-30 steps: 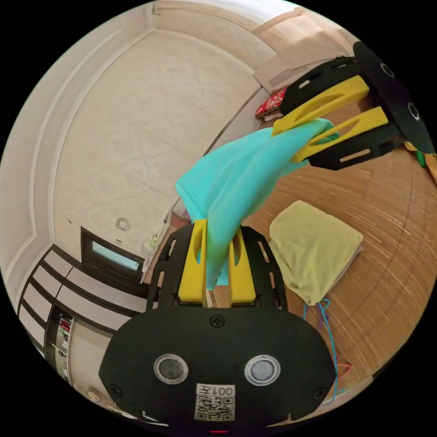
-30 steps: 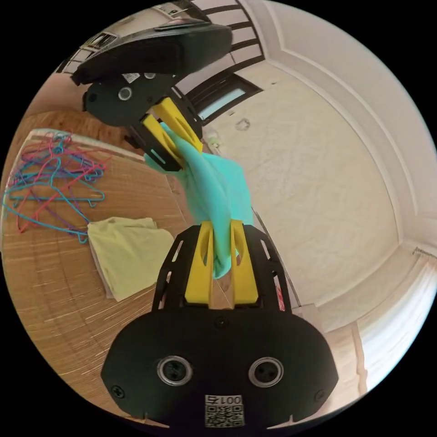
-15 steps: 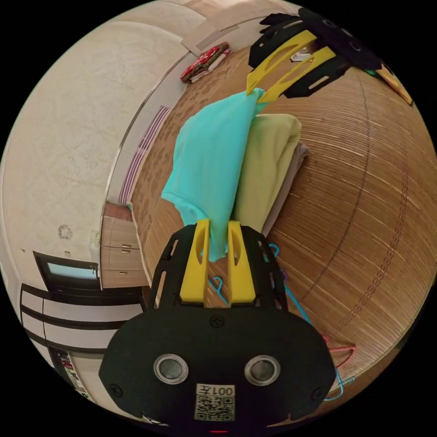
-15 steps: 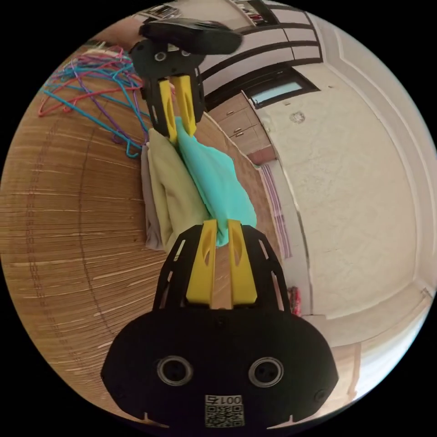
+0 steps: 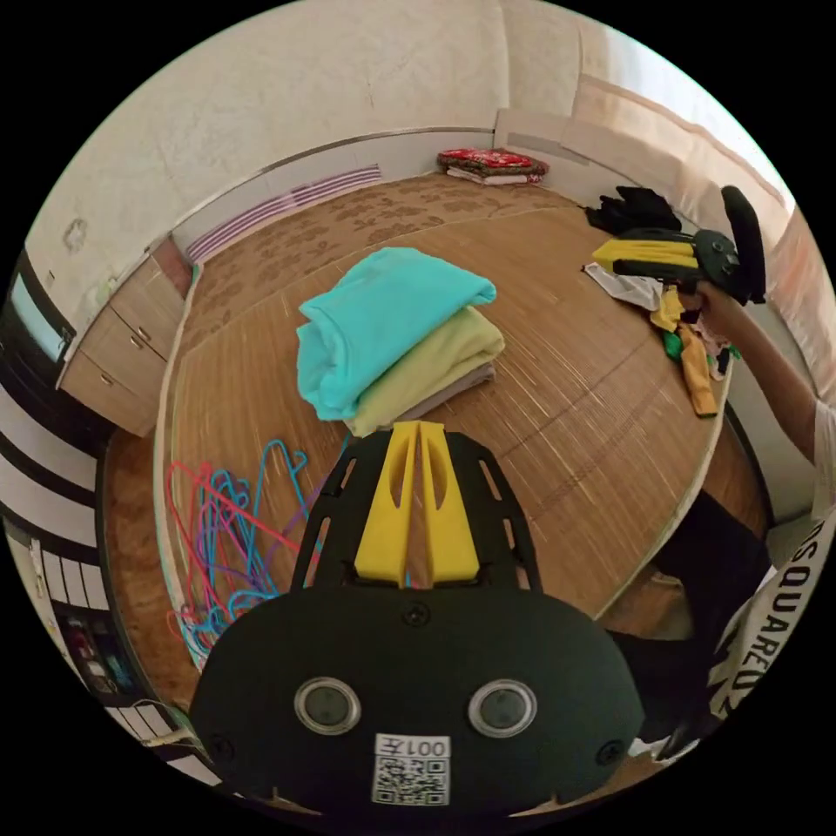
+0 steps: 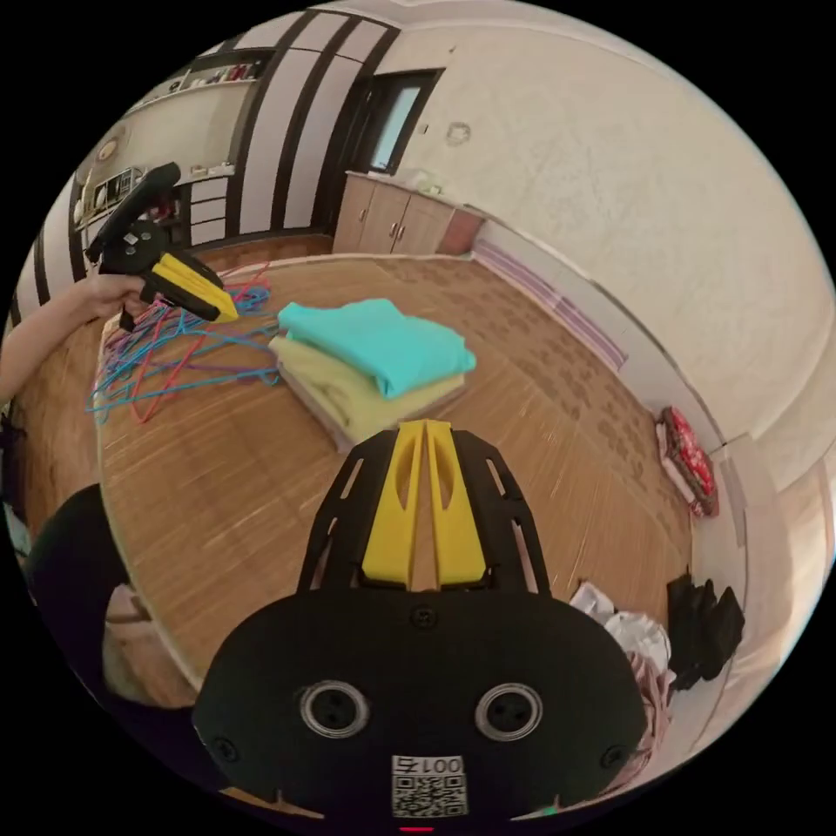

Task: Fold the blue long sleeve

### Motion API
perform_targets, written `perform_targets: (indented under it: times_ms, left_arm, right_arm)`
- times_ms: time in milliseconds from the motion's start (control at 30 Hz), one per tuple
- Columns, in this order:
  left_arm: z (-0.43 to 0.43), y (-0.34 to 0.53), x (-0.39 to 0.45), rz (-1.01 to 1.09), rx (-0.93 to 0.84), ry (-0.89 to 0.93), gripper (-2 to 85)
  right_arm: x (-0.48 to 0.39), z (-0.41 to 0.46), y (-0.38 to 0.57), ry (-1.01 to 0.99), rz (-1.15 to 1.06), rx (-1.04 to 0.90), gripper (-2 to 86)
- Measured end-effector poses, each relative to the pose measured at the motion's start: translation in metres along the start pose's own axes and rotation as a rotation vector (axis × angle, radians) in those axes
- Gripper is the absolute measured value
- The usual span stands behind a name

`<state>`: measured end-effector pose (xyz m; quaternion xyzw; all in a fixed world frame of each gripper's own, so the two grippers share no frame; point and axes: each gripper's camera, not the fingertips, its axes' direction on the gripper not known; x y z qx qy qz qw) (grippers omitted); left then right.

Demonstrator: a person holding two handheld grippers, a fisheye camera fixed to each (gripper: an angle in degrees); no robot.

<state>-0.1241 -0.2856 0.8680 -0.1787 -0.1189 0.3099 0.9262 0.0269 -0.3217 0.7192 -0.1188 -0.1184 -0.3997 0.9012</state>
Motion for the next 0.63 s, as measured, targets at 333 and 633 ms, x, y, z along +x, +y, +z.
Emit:
perform_targets:
  times_ms: [333,633]
  left_arm:
    - [0.020,0.061,0.128,-0.043,-0.378,0.006,-1.0]
    - [0.016,0.063,0.271,0.019,-0.160,-0.133,-1.0]
  right_arm:
    - [-0.002,-0.024,0.228,-0.212,0.243,-0.493,0.1]
    - [0.053,-0.129,0.387,0.035,0.711,-0.321,0.2]
